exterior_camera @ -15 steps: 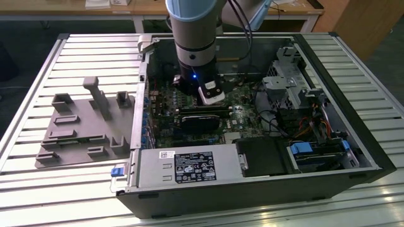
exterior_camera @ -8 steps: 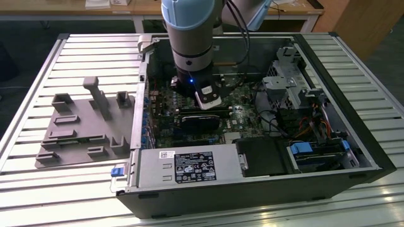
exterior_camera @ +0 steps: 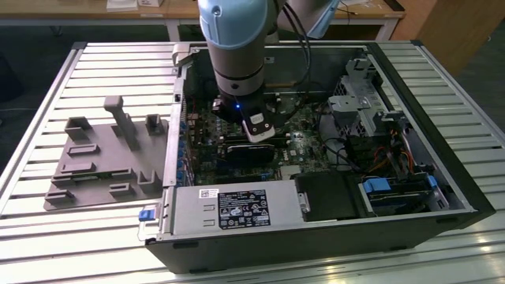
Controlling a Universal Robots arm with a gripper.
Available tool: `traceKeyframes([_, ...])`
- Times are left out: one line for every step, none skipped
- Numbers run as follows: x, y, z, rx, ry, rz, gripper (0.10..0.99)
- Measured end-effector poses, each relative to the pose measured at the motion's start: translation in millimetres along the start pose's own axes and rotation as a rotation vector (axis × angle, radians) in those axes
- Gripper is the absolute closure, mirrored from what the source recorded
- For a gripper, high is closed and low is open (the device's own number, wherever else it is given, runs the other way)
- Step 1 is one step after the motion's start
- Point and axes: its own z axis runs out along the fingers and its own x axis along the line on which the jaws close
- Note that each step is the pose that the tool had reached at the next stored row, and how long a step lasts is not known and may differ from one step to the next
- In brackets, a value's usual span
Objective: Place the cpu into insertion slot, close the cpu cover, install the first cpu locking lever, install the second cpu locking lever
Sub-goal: 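Install the second cpu locking lever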
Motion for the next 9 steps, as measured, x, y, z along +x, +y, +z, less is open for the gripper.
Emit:
traceKeyframes([0.5, -0.6, 0.4, -0.007, 0.0018, 0.001, 0.984])
traceKeyframes([1.1, -1.3, 0.8, -0.014, 0.0034, 0.001, 0.984])
traceKeyframes([2.1, -1.9, 1.5, -0.018, 0.0043, 0.002, 0.984])
traceKeyframes([3.2, -2.4, 2.6, -0.020, 0.0046, 0.002, 0.984])
traceKeyframes([4.4, -3.0, 3.7, -0.020, 0.0048, 0.002, 0.984])
traceKeyframes([5.5, -3.6, 4.8, -0.021, 0.0048, 0.002, 0.984])
traceKeyframes([6.4, -4.1, 5.8, -0.021, 0.0050, 0.002, 0.984])
traceKeyframes([7.0, -4.5, 6.5, -0.023, 0.0055, 0.002, 0.984])
traceKeyframes([7.3, -4.8, 6.9, -0.026, 0.0066, 0.003, 0.984])
